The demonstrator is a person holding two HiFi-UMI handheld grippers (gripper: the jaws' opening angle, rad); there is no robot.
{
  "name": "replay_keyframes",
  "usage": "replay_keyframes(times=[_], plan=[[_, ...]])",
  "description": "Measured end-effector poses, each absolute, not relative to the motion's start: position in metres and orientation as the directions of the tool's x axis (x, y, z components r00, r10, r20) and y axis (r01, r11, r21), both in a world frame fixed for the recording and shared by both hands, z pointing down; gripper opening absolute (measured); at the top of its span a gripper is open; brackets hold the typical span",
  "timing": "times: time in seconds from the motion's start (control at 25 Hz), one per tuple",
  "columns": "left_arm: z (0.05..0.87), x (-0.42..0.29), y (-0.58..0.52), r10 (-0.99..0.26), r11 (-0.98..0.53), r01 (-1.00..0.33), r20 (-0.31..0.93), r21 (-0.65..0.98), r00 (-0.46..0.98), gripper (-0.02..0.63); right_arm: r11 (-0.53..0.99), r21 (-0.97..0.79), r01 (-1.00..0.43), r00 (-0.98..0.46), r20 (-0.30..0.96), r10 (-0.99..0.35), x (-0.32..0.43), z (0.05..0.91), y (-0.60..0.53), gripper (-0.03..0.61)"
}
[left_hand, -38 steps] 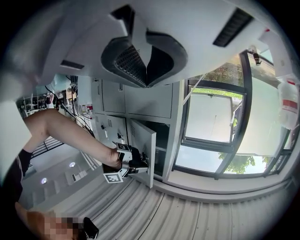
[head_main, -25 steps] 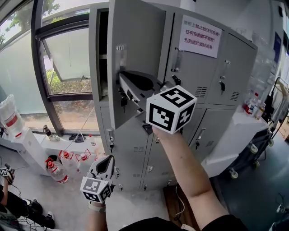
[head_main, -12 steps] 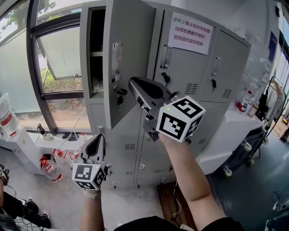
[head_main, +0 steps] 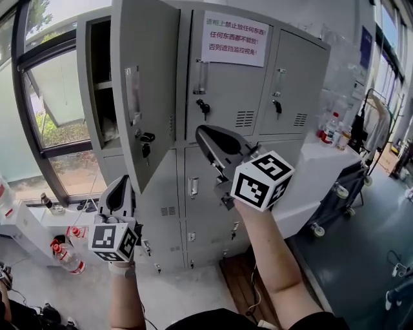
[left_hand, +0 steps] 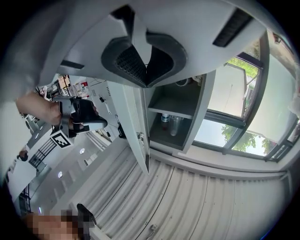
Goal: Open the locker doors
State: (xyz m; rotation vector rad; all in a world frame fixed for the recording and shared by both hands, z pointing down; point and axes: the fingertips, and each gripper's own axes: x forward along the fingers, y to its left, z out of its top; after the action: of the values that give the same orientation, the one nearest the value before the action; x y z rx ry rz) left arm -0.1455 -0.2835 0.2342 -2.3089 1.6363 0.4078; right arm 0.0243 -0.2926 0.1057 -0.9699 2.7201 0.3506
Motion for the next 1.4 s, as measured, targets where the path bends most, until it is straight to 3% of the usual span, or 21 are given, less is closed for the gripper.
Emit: replay_keyframes(times=[0.6,1.4], plan=[[0.229,-0.061,-0.298,-0.821,-0.402,-0.912,-0.41,-0.079,0.398,0.017,0.661,0.031,-0.75,-0.634,-0.316,-0.705,0.154,0.14,-0.299,0.026],[0.224,0.023,-0.311,-0.786,-0.471,-0.878,-0.412,-0.084,0.46,0.017,0.595,-0.001,-0.804,-0.566,-0.307,-0.765,0.244,0.163,-0.286,0.026]])
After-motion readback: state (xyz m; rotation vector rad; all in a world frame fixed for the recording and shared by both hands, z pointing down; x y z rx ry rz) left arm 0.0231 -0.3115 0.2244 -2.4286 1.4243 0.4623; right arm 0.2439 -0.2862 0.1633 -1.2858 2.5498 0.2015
